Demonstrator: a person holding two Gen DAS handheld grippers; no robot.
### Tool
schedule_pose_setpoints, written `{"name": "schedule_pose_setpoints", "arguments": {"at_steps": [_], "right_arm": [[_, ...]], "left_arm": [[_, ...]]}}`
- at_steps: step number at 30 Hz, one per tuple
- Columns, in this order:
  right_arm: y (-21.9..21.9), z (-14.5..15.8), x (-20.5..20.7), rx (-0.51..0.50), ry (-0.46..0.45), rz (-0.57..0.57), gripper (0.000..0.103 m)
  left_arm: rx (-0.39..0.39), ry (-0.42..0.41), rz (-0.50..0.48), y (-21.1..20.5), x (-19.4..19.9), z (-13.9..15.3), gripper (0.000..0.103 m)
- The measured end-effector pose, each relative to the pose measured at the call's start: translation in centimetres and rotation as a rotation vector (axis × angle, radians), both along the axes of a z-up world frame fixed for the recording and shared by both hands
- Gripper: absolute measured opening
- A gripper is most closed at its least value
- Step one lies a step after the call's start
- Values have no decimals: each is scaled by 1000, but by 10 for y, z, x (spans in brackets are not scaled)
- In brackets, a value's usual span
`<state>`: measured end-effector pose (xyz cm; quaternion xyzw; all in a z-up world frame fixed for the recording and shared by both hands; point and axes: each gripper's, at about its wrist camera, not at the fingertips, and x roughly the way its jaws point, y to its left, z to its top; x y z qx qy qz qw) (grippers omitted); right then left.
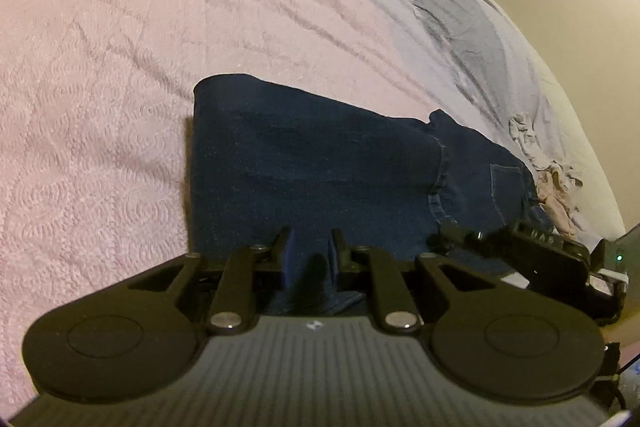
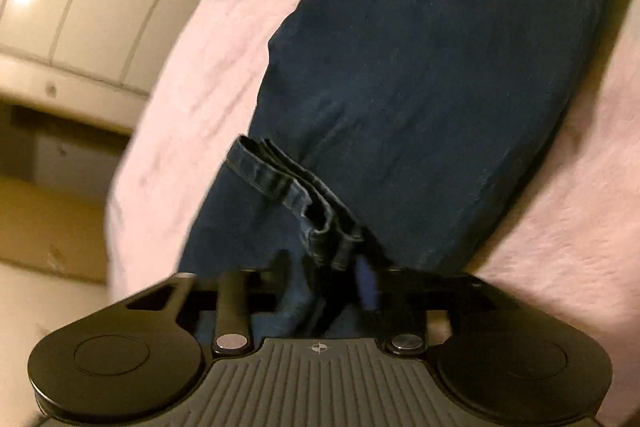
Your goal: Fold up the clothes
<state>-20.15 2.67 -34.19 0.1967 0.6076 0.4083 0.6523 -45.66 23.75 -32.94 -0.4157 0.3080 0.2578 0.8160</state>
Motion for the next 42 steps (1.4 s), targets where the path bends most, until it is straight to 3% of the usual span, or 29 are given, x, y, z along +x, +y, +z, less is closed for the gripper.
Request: {"name": "schedule_pose_setpoints", "arguments": {"at_steps": [2, 4, 7, 10, 13, 16, 18, 21, 23, 24, 27, 29, 31, 34, 36, 40, 42], "right_arm": [[5, 0, 3, -3, -15, 14, 42], [11, 3, 6, -20, -45, 42, 13], [13, 28, 10, 53, -167, 110, 12], [3, 76, 17, 136, -377, 187, 12], [-22, 114, 49, 160, -530, 142, 12], [-50, 129, 96, 95, -629, 65, 12], [-61, 114, 133, -20, -623, 13, 12], [-78, 77, 190, -163, -488, -73, 12], [-93, 70, 212, -145, -437, -93, 12], [-92, 75, 215, -112, -459, -84, 12], [-91, 107, 214, 9, -623, -44, 12], [-98, 121, 224, 69, -673, -64, 12], [-105, 114, 241, 49, -643, -97, 12], [-108, 69, 276, -87, -482, -121, 12], [-113, 56, 286, -64, -428, -145, 12], [-129, 82, 282, 21, -543, -158, 12], [-137, 85, 286, 13, -535, -180, 12]], "left_arm": [[-6, 3, 10, 1, 0, 0, 13], [-9, 12, 14, 2, 1, 2, 12], [3, 0, 0, 0, 8, 18, 12], [16, -65, -15, -3, 19, 41, 12], [35, -122, -50, -11, 40, 60, 13], [35, -132, -96, -24, 73, 58, 13], [29, -103, -126, -34, 97, 47, 13], [16, -42, -145, -48, 123, 30, 9], [9, 1, -152, -56, 137, 21, 9], [13, 17, -154, -59, 142, 21, 9], [50, 50, -151, -69, 151, 35, 10], [72, 51, -138, -73, 154, 43, 10], [85, 52, -121, -75, 159, 46, 12], [73, 106, -106, -75, 172, 34, 12], [82, 137, -112, -77, 179, 29, 12], [105, 190, -125, -81, 181, 23, 12], [94, 194, -112, -78, 181, 19, 12]]}}
